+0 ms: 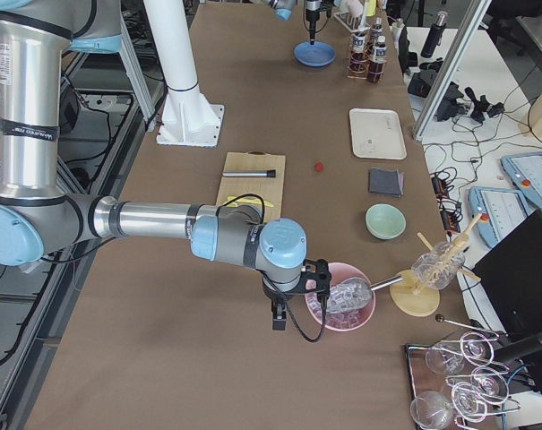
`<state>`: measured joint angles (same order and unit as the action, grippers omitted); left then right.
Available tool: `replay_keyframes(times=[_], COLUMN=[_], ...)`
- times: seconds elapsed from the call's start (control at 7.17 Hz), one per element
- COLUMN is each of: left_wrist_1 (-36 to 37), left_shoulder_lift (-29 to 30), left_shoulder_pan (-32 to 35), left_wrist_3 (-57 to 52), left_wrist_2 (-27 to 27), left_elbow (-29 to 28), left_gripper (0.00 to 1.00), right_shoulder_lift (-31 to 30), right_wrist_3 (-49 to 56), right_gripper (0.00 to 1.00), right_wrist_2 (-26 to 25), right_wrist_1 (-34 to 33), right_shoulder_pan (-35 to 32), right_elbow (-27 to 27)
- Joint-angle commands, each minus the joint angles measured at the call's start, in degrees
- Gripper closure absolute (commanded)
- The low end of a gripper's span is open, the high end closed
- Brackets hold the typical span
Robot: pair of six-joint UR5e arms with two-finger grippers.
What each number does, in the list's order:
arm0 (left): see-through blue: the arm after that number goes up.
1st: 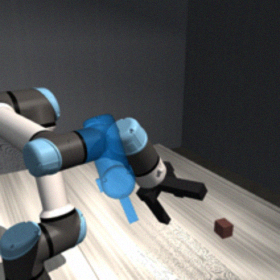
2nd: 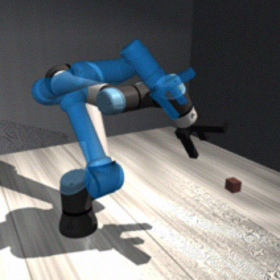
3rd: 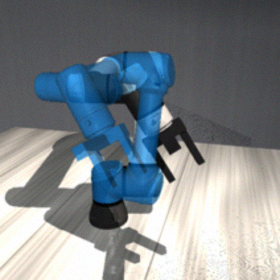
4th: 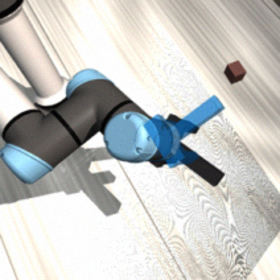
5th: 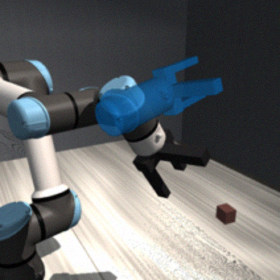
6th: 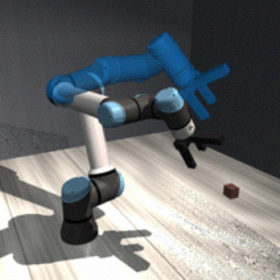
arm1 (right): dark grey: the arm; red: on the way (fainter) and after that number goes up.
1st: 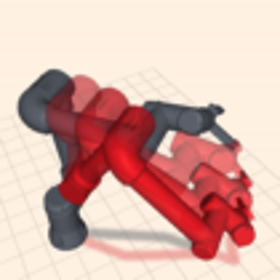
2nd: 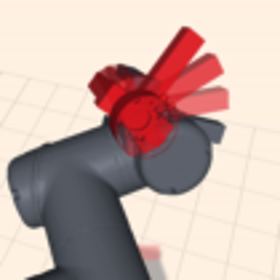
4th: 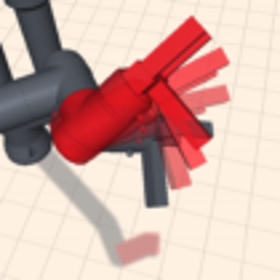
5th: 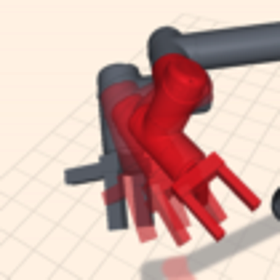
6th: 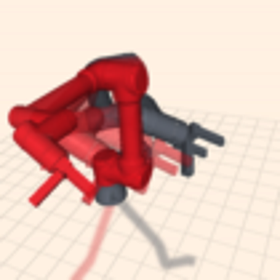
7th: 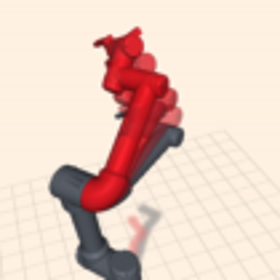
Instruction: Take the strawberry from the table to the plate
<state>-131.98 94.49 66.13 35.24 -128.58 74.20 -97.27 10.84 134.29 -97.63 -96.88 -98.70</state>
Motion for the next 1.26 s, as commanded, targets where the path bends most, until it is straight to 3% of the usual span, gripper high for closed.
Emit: replay_keyframes(times=[0.0,0.28,0.56,0.7,0.84,0.98,1.12], left_wrist_1=[-0.21,-0.30,-0.30,-0.47,-1.08,-0.92,-0.83], left_shoulder_lift=[0.34,0.34,0.34,0.34,0.34,0.43,1.56], left_shoulder_pan=[-0.04,-0.04,-0.04,-0.04,-0.04,-0.04,-0.04], left_wrist_3=[0.62,0.88,1.93,2.90,3.08,3.26,6.04], left_wrist_2=[-0.09,-0.09,-0.35,-0.44,-0.44,-0.53,-0.79], left_elbow=[-0.37,-0.55,-0.55,-0.46,-0.64,-0.55,-0.11], left_gripper=[0.23,0.26,0.40,0.58,0.87,1.00,1.00], right_shoulder_lift=[0.15,0.15,0.15,0.15,0.32,0.59,0.85], right_wrist_3=[-0.03,-0.03,-0.03,-0.03,-0.03,-0.12,-1.60], right_gripper=[0.00,0.00,0.00,0.00,0.00,0.00,0.00], right_wrist_2=[0.00,1.83,2.29,2.29,2.29,2.29,2.29], right_wrist_1=[0.07,0.07,0.16,0.16,0.16,0.07,0.16], right_shoulder_pan=[0.12,0.12,0.21,0.21,0.21,0.29,0.47], right_elbow=[-0.09,-0.09,-0.09,-0.09,-0.17,-0.18,-0.35])
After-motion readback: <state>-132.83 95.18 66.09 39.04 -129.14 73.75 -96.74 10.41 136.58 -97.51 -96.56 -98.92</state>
